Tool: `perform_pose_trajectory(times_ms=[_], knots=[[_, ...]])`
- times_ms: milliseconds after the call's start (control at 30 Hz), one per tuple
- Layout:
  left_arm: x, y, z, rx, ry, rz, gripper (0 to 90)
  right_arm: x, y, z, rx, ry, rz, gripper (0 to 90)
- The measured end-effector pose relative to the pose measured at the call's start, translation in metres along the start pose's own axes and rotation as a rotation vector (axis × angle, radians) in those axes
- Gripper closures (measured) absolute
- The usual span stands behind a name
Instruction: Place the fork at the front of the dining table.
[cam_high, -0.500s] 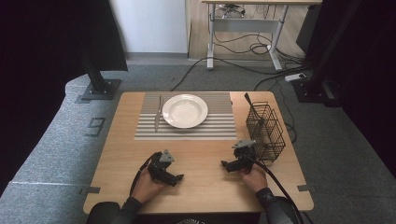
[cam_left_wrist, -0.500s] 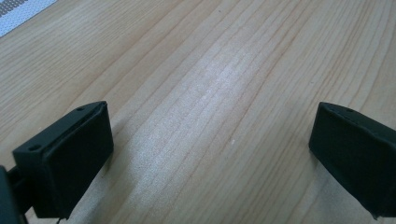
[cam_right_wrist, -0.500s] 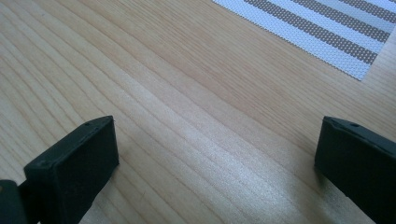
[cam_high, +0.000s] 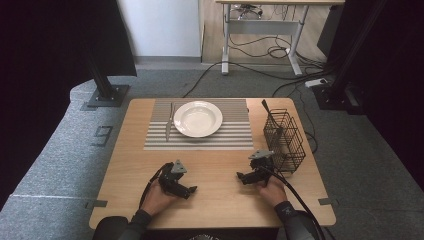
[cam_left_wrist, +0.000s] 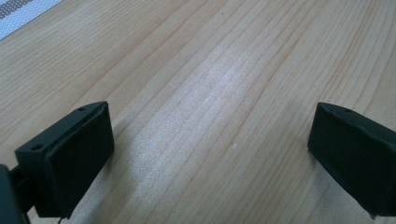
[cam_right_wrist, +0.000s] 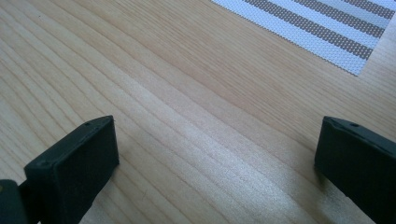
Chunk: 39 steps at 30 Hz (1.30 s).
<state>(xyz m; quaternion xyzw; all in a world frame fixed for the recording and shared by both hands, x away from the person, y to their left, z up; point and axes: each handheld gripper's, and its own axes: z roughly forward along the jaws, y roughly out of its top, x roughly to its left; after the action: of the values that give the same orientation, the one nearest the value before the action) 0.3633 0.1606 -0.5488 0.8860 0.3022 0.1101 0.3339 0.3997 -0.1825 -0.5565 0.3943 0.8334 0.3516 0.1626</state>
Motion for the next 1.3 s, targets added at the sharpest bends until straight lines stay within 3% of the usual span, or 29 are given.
perform_pose_trajectory(times_ms=[167,533,733,1133,1300], knots=[[0.003,0.003,-0.001,0.003,-0.021,-0.029,1.8,0.001,-0.001,-0.001,0.003,0.001,0.002,0.0],[0.003,0.02,-0.009,-0.011,-0.041,-0.011,3.0,0.002,-0.001,-0.001,0.002,0.0,0.001,0.0],[0.004,0.039,-0.011,-0.019,-0.057,0.02,2.3,0.002,-0.001,-0.001,0.001,-0.001,0.002,0.0],[0.007,0.091,-0.022,-0.059,-0.077,0.047,0.0,0.002,-0.001,-0.001,0.001,0.001,0.0,0.0],[0.004,0.114,-0.022,-0.066,-0.08,0.077,0.1,0.002,-0.001,-0.001,0.0,0.0,0.001,0.0]])
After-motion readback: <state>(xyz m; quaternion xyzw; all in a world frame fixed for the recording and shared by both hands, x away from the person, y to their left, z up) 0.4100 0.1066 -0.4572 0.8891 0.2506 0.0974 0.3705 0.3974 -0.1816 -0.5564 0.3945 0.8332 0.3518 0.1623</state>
